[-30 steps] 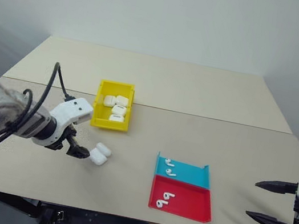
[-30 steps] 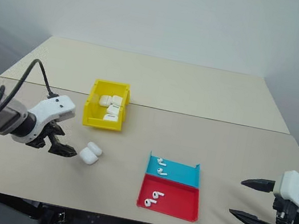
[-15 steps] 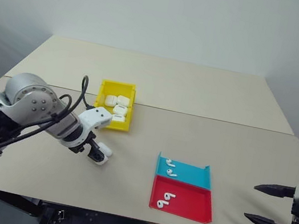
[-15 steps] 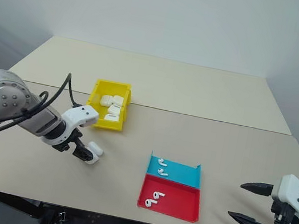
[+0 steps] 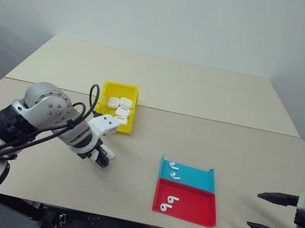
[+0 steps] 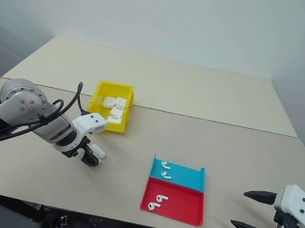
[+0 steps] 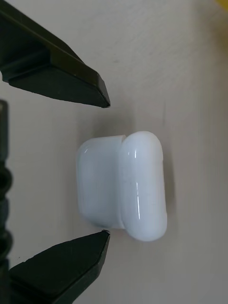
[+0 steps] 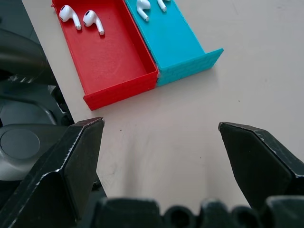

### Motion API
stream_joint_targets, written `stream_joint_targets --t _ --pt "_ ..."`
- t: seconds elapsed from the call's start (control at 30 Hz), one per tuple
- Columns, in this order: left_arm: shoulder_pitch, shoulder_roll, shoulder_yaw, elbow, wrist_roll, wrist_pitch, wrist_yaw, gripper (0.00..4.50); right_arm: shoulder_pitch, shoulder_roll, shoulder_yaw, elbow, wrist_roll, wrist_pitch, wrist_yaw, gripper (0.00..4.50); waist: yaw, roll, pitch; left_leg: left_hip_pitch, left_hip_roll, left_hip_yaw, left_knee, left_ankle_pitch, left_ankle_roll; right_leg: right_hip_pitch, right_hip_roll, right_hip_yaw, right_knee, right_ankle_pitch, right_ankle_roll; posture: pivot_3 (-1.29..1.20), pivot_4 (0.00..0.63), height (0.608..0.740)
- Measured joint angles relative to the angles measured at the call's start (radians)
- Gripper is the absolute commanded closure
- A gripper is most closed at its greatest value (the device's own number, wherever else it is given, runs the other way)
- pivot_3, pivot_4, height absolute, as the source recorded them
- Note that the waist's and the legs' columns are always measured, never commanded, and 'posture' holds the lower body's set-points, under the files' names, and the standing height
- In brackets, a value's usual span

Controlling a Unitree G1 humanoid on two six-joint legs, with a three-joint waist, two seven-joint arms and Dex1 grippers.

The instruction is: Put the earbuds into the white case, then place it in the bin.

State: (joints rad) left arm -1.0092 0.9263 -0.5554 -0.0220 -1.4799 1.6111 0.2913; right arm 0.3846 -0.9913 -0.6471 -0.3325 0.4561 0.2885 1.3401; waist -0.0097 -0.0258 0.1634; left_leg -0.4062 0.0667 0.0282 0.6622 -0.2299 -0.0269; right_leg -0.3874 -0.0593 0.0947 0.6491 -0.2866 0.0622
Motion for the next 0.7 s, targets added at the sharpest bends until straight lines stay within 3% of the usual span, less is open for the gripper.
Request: stream_joint_targets --t 0.53,0.63,0.7 --pt "0.006 -0.046 -0.02 0.035 -0.01 0.0 0.045 0.0 0.019 0.016 0.0 0.009 -0.022 -0.044 -0.019 0.03 0.0 0.0 0.0 0.0 0.0 0.0 0.0 0.0 -0.001 0.0 0.0 0.0 0.0 0.0 0.0 0.0 0.15 0.74" --pt "0.006 -0.046 -0.024 0.034 -0.003 0.0 0.045 0.5 0.02 0.021 0.0 0.01 -0.026 -0.054 -0.024 0.0 -0.001 0.0 0.0 0.001 0.0 0.0 0.0 0.001 -0.001 0.0 0.0 0.0 0.0 0.0 0.0 0.0 0.15 0.74" --pt "0.006 -0.046 -0.025 0.034 0.0 0.0 0.049 1.12 0.021 0.022 0.0 0.011 -0.034 -0.062 -0.028 0.0 -0.002 0.0 0.0 0.001 0.0 0.0 0.0 0.001 -0.001 0.0 0.0 0.0 0.0 0.0 0.0 0.0 0.15 0.74"
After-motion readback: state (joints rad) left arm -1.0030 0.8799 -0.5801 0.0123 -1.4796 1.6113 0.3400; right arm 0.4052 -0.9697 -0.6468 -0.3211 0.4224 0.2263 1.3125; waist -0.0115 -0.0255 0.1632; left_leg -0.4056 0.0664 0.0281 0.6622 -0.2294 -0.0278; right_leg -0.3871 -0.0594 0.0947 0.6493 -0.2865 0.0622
